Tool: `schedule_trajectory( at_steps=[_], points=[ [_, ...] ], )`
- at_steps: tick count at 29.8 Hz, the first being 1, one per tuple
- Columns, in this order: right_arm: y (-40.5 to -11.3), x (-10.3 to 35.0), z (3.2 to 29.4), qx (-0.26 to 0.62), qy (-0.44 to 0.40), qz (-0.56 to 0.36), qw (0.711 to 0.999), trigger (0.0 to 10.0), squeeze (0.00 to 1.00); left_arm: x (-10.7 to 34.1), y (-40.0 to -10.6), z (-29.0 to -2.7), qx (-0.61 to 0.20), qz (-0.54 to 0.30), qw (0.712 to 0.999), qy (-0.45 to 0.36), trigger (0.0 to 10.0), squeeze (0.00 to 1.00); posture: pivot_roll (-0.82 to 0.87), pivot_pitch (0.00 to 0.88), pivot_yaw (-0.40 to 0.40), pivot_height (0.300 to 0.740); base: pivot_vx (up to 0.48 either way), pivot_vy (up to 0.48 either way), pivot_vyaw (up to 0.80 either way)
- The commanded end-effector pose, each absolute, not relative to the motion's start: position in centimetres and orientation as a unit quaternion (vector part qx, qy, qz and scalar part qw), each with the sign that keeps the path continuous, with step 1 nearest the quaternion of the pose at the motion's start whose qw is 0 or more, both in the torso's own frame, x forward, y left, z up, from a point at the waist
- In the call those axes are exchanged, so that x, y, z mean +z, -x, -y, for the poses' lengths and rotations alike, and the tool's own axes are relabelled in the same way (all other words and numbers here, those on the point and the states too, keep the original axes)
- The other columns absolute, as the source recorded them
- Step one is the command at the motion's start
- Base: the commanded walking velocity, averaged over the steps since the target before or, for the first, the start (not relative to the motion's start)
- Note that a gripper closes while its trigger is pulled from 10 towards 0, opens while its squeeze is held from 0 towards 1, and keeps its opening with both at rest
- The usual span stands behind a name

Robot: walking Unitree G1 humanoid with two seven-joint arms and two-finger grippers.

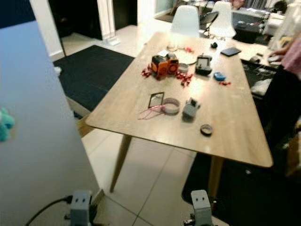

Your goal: Hang keys on a hook

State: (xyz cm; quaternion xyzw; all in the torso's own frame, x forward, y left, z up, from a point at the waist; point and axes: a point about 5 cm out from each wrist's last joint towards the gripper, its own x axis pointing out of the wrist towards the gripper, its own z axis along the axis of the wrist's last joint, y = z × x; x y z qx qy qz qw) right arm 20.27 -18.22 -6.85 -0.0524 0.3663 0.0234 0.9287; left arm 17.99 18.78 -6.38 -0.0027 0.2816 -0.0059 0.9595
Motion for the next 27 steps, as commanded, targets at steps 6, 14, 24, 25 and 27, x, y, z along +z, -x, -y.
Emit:
schedule_trajectory(
  at_steps=[6,14,24,25,27],
  points=[
    [-19.35,-7.43,18.09,0.028,0.050,-0.384,0.921,10.0,0.00,-6.61,-17.78,-18.67,-0.009,-0.290,0.957,0.001,10.0,0.00,0.05,0.069,-0.053,0.740,0.000,0.000,-0.80],
    [-19.40,-7.39,18.00,0.031,0.042,-0.381,0.923,10.0,0.00,-6.55,-17.86,-18.70,-0.004,-0.287,0.958,0.003,10.0,0.00,0.06,0.069,-0.053,0.740,0.000,0.000,-0.80],
    [-19.39,-7.41,17.78,0.040,0.040,-0.382,0.922,10.0,0.00,-6.57,-17.81,-18.88,0.006,-0.287,0.958,0.006,10.0,0.00,0.06,0.066,-0.058,0.740,0.000,0.000,0.00],
    [-19.38,-7.42,17.79,0.040,0.040,-0.382,0.922,10.0,0.00,-6.57,-17.80,-18.89,0.007,-0.287,0.958,0.006,10.0,0.00,0.05,0.066,-0.058,0.740,0.000,0.000,0.00],
    [-19.39,-7.41,17.81,0.042,0.042,-0.382,0.922,10.0,0.00,-6.59,-17.78,-18.85,0.008,-0.287,0.958,0.007,10.0,0.00,0.05,0.064,-0.064,0.740,0.000,0.000,0.00]
  ],
)
